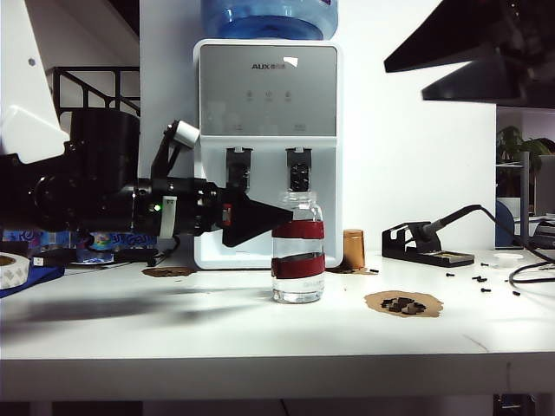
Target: Pick up the water bottle with two loops of red belts, then reach the front water dispenser and gently press the gray-black baffle horizontally to get a little water.
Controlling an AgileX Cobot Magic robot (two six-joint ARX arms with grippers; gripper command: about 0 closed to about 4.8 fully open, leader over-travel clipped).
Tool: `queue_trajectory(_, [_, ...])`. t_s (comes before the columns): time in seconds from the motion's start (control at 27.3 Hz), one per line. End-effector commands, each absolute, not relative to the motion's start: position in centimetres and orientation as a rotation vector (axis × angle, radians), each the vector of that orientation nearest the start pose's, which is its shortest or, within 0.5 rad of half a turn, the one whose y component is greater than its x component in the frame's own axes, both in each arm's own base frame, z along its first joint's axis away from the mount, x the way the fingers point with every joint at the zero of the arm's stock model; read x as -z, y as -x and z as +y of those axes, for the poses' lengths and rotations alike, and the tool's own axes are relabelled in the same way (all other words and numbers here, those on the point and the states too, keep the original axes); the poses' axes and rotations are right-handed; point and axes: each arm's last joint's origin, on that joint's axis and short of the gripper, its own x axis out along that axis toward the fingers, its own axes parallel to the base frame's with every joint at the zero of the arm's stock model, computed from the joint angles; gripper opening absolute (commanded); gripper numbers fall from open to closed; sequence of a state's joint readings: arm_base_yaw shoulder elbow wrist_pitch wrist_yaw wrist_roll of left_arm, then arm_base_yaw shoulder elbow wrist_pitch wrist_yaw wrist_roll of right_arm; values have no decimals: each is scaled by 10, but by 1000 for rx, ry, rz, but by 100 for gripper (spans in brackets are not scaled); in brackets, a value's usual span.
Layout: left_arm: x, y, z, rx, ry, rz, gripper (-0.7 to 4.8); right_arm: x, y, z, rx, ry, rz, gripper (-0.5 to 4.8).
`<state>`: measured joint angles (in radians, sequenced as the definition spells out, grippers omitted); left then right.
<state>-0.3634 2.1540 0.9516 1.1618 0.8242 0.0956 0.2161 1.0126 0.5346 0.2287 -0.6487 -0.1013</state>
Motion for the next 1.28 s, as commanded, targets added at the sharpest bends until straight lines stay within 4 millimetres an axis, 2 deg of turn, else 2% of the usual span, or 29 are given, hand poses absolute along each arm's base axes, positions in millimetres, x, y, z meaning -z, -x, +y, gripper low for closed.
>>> queue_trajectory(0.04, [-112,-363,-168,1192,-78,-6,479,-249,-205,65,-958,38,166,479])
queue_trajectory(0.18, [-106,-366,-176,1169,-88,2,479,-252,-205,66,-978,42,139,479])
queue_trajectory(0.55, [-89,-394,-189,1127,-99,12,479,-252,-205,66,-982,41,138,479])
queue_trajectory(0.88, [-84,-394,-206,1159,-98,24,479,-251,-205,66,-980,39,146,479])
queue_trajectory(0.92, [-85,-395,-207,1157,-98,23,405,-251,-205,66,-982,38,147,479])
queue_trajectory(0.95, [-85,-395,-207,1151,-99,22,298,-251,-205,66,-982,37,148,479])
queue_trajectory(0.99, [-85,-395,-207,1134,-100,23,220,-251,-204,66,-982,35,149,479])
queue_trajectory(1.1, [-85,-397,-206,1082,-104,27,53,-250,-204,66,-990,32,156,479])
queue_trajectory(1.17, [-85,-397,-206,1066,-105,28,3,-250,-204,66,-990,22,167,479])
queue_trajectory(1.28, [-85,-398,-205,1049,-106,25,-4,-250,-204,66,-984,23,166,479])
